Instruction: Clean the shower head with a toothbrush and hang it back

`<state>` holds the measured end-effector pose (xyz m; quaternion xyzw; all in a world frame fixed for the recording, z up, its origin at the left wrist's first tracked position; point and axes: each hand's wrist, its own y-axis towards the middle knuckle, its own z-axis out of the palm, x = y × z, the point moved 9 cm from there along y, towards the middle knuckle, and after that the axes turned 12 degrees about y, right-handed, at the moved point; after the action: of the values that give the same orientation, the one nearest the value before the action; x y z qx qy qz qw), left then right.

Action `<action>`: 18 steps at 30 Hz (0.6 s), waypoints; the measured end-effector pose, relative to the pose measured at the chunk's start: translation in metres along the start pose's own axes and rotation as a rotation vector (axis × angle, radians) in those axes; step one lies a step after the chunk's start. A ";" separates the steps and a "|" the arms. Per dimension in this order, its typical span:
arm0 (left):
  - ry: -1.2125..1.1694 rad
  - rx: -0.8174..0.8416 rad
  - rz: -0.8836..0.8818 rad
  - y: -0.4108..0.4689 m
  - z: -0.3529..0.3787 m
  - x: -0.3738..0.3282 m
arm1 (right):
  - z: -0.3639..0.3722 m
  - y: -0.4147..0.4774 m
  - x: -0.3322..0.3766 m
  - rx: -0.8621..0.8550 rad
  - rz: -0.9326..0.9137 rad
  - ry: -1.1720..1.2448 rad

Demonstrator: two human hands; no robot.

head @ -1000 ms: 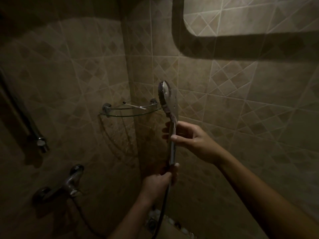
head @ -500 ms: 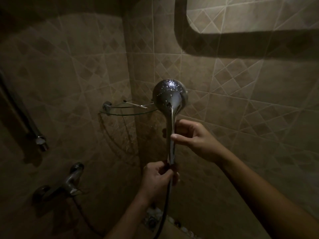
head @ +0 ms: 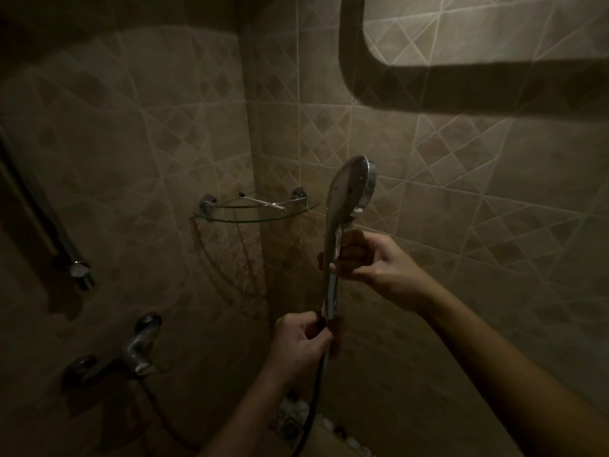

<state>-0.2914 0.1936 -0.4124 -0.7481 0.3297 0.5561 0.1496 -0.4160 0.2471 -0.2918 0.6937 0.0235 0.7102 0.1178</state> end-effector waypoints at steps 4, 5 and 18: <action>0.058 -0.010 0.039 -0.001 -0.001 -0.008 | -0.011 0.004 0.004 -0.138 -0.040 -0.185; 0.066 0.001 0.052 -0.002 -0.001 -0.011 | -0.012 0.004 0.007 -0.166 -0.057 -0.223; -0.518 0.756 -0.172 -0.034 0.057 -0.025 | 0.080 0.013 -0.033 0.504 0.309 0.854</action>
<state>-0.3154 0.2606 -0.4130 -0.5022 0.3978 0.5508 0.5349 -0.3381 0.2177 -0.3182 0.3445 0.1372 0.9113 -0.1791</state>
